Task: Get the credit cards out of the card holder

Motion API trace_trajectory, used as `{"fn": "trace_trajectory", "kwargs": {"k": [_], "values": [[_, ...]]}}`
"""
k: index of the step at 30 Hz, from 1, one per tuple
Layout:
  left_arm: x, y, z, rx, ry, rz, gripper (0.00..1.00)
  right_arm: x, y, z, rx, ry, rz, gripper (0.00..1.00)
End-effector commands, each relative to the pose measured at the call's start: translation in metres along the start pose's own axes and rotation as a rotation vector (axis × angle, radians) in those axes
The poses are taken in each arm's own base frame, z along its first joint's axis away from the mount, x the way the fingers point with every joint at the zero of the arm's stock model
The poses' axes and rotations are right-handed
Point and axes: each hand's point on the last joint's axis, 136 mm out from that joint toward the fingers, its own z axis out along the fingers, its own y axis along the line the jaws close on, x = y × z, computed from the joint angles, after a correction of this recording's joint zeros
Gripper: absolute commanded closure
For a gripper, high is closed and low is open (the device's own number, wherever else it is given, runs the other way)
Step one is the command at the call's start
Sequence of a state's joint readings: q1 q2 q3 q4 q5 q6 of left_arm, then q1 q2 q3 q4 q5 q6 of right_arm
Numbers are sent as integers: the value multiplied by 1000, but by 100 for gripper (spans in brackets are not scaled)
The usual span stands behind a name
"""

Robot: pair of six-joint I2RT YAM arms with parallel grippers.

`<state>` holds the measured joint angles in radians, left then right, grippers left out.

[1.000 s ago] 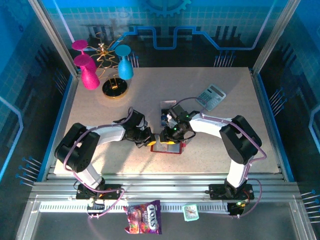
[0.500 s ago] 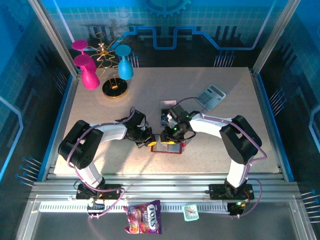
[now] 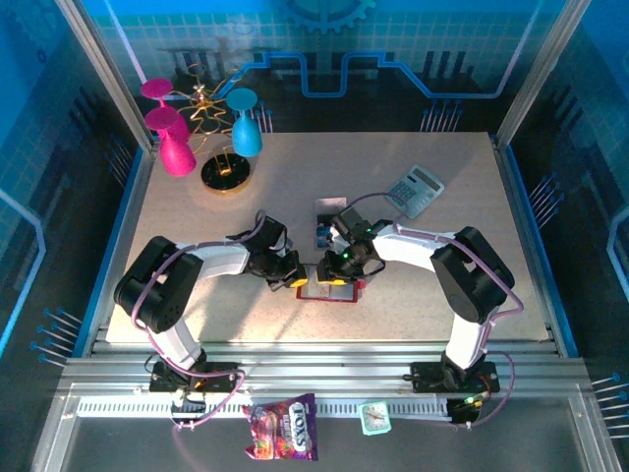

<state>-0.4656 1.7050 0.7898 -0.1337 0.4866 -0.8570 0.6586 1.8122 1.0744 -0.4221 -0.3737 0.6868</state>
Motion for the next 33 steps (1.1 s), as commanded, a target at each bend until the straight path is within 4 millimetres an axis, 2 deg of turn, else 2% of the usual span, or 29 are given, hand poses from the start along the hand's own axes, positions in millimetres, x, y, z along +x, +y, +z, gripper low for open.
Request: {"fn": "trace_trajectory", "kwargs": {"k": [1, 11, 18, 22, 33], "values": [[11, 26, 4, -76, 35, -32, 95, 6, -14, 7, 28, 27, 18, 62], [13, 29, 5, -84, 40, -39, 95, 7, -14, 14, -50, 30, 56, 64], [14, 31, 5, -92, 42, -44, 95, -3, -5, 8, -228, -22, 113, 72], [14, 31, 4, -92, 42, -45, 95, 1, -7, 7, -274, -28, 133, 76], [13, 30, 3, -101, 42, -42, 95, 0, -10, 2, -282, -39, 141, 84]]}}
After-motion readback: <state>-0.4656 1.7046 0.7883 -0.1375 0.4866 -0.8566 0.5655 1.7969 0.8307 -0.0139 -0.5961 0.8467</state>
